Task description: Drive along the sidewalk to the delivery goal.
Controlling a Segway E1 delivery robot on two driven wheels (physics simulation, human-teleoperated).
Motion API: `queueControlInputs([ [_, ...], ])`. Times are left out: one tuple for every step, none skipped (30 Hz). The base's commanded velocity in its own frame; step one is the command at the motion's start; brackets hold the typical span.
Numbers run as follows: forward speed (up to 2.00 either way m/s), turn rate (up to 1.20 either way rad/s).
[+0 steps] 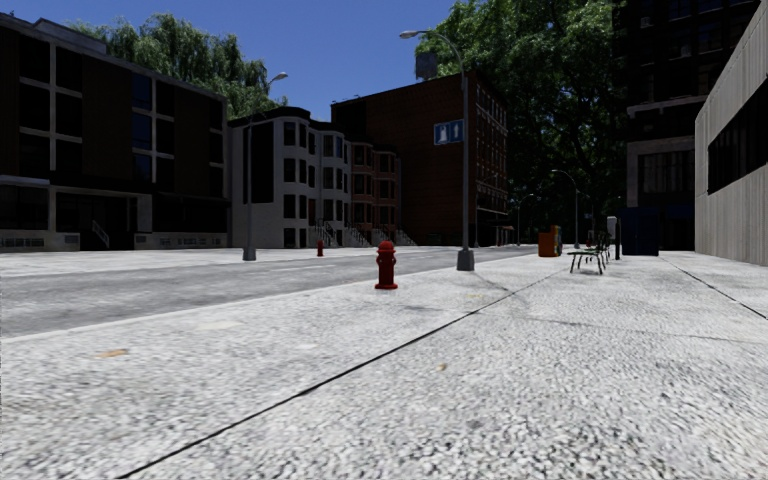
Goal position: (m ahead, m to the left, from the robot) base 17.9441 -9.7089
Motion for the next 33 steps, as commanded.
queueControlInputs([
  [2.0,0.0],
  [2.0,0.0],
  [2.0,0.0],
  [2.0,0.0],
  [2.0,-0.06],
  [2.0,-0.06],
  [2.0,-0.19],
  [2.0,-0.3],
  [2.0,-0.47],
  [2.0,-0.47],
  [2.0,-0.54],
  [2.0,-0.55],
  [2.0,-0.56],
  [2.0,-0.56],
  [2.0,-0.56],
  [2.0,-0.56],
  [2.0,-0.56],
  [2.0,-0.56],
  [2.0,-0.56],
  [2.0,-0.56],
  [2.0,-0.56],
  [2.0,-0.56],
  [2.0,-0.56],
  [2.0,-0.56],
  [2.0,-0.05],
  [2.0,-0.05],
  [2.0,0.0],
  [2.0,0.0],
  [2.0,0.0],
  [2.0,0.0],
  [2.0,0.0],
  [2.0,0.0],
  [2.0,0.0],
])
